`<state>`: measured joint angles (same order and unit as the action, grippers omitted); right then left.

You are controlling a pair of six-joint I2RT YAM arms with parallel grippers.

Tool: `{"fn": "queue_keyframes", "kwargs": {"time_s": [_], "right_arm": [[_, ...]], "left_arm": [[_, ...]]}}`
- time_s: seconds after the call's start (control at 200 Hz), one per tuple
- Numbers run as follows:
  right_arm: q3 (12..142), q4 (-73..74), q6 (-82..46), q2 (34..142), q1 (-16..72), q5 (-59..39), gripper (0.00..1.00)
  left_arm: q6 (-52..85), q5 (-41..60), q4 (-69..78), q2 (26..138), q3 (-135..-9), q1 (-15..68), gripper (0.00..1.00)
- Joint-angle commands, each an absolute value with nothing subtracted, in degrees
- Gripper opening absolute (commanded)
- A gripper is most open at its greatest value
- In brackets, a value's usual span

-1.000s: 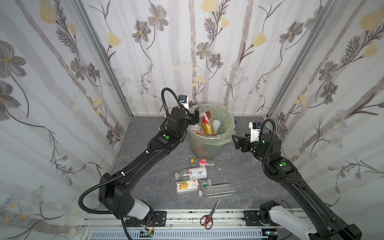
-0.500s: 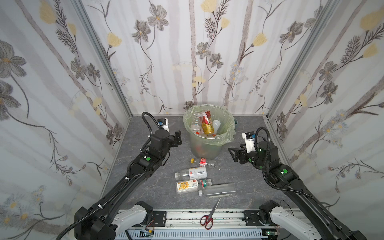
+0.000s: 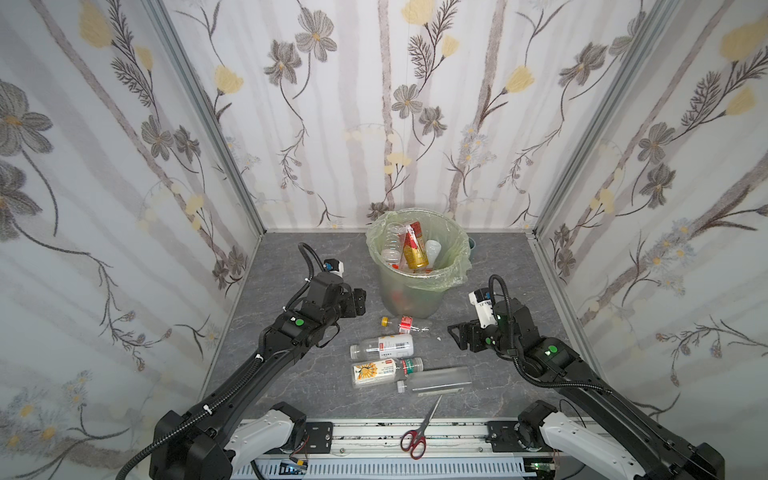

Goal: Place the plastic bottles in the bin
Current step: 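Lower the right gripper onto the frosted white-capped bottle by the scissors and close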

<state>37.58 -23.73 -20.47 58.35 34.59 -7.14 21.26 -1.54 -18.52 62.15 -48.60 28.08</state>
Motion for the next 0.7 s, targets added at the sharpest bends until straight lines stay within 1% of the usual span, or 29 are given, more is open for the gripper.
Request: {"fn": "queue_keyframes", "kwargs": {"time_s": [0.0, 0.09, 0.165, 0.275, 0.325, 0.365, 0.44, 0.545, 0.695], "right_arm": [[40.02, -25.62, -16.22, 60.07, 37.65, -6.84, 0.87], [45.10, -23.92, -9.52, 62.95, 39.59, -8.43, 0.88], [50.03, -23.36, -2.66, 65.93, 41.20, -6.57, 0.90], [54.72, -26.17, 10.39, 70.72, 41.30, -12.21, 0.92], [56.11, -29.32, 15.71, 72.80, 41.63, -12.35, 0.92], [56.41, -29.41, 17.23, 73.65, 42.68, -10.57, 0.93], [57.09, -32.08, 19.91, 74.91, 43.87, -14.08, 0.93], [56.82, -35.26, 22.57, 75.33, 46.22, -12.49, 0.94], [54.85, -38.12, 29.00, 73.66, 49.58, -15.27, 0.94]], "left_arm": [[21.80, 1.50, -19.16, 62.53, -48.24, 27.37, 0.85], [21.72, 2.98, -19.16, 63.59, -48.25, 26.27, 0.85], [21.54, 3.85, -19.16, 64.31, -48.16, 24.96, 0.86], [20.75, 4.75, -19.11, 64.26, -47.92, 22.36, 0.87], [20.74, 5.43, -19.07, 64.17, -47.90, 20.82, 0.87], [20.74, 5.80, -19.03, 64.16, -47.82, 19.74, 0.87], [20.83, 5.73, -18.98, 63.98, -47.56, 18.37, 0.87], [20.70, 5.81, -18.92, 64.16, -47.37, 16.52, 0.87], [19.89, 7.31, -18.85, 63.48, -47.22, 14.22, 0.88]]}}
